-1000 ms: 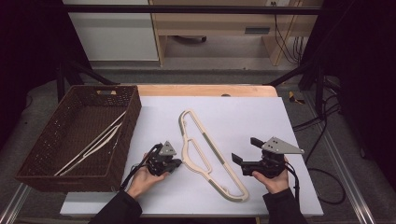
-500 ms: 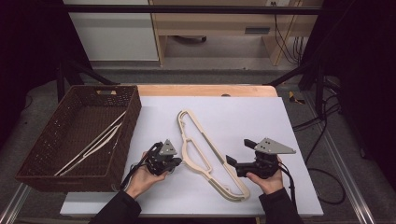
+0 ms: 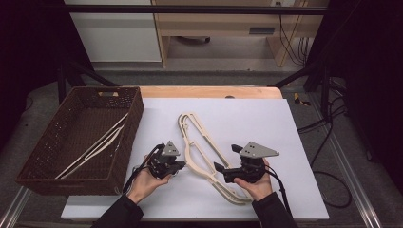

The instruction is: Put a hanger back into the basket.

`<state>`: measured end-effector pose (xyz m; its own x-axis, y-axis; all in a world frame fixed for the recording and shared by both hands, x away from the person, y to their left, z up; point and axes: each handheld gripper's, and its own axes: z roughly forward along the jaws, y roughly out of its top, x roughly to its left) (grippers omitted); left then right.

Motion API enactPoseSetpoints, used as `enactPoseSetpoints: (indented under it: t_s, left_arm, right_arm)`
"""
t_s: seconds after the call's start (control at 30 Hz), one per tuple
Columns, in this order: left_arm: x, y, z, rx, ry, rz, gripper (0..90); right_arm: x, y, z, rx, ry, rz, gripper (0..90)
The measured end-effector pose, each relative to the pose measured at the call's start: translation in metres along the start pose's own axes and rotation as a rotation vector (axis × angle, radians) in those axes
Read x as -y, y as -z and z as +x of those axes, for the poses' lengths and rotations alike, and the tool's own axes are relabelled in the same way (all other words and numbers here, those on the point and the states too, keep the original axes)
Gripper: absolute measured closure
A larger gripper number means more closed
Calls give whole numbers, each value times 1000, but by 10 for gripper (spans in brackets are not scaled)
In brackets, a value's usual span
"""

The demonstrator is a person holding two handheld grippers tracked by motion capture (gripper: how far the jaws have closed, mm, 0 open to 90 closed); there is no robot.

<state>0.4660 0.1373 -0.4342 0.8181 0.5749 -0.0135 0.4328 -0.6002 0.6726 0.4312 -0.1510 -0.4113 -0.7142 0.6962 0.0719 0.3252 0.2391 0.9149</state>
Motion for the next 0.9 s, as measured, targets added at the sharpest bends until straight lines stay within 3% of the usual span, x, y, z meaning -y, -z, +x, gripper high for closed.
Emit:
enactPoseSetpoints:
  t_s: [0.2, 0.5, 0.9]
  left_arm:
    - [-3, 5, -3, -5, 2, -8, 888]
    - [-7, 13, -8, -11, 13, -16, 888]
    - [-10, 15, -10, -14, 16, 0, 888]
  right_arm:
    - [-3, -13, 8, -15, 6, 10, 120]
    - [2, -43, 32, -37, 38, 87, 135]
    - [13, -68, 48, -23, 76, 193, 195]
